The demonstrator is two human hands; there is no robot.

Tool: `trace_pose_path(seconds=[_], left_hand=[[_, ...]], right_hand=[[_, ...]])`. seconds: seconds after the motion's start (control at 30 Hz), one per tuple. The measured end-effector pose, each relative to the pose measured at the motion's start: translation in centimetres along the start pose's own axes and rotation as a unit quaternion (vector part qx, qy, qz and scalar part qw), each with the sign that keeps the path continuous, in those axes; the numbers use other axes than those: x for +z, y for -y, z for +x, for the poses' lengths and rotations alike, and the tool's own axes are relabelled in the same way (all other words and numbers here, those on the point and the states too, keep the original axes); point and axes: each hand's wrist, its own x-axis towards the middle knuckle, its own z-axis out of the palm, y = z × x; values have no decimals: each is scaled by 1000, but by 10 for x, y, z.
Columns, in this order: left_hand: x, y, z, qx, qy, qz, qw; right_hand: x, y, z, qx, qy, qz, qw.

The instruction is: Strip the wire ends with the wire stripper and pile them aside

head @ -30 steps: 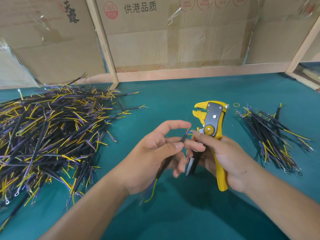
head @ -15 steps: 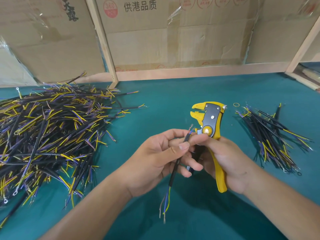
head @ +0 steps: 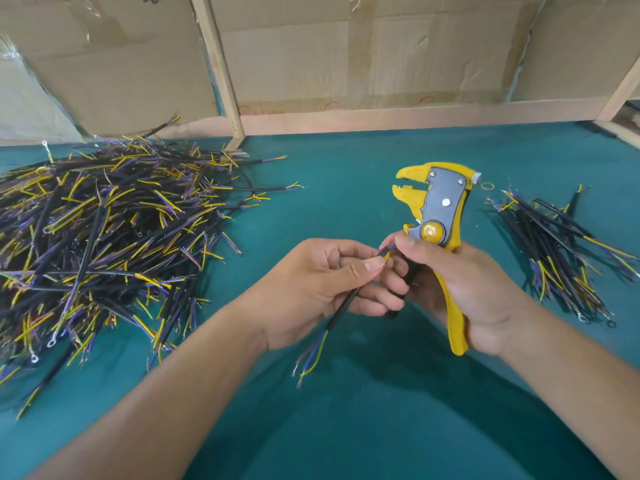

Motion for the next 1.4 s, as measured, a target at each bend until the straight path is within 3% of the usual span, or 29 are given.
trace_pose_path(seconds=[0.47,1.07,1.4], left_hand=[[-1,2,-1,-35,2,25,999],[6,-1,-1,2,-97,85,992],[-1,-1,-1,0,-89,157,984]], right_hand=[[2,2,-4,-2,-62,-97,993],[5,3,-5,13,-88,-107,990],[5,3,-4,12,-84,-85,993]])
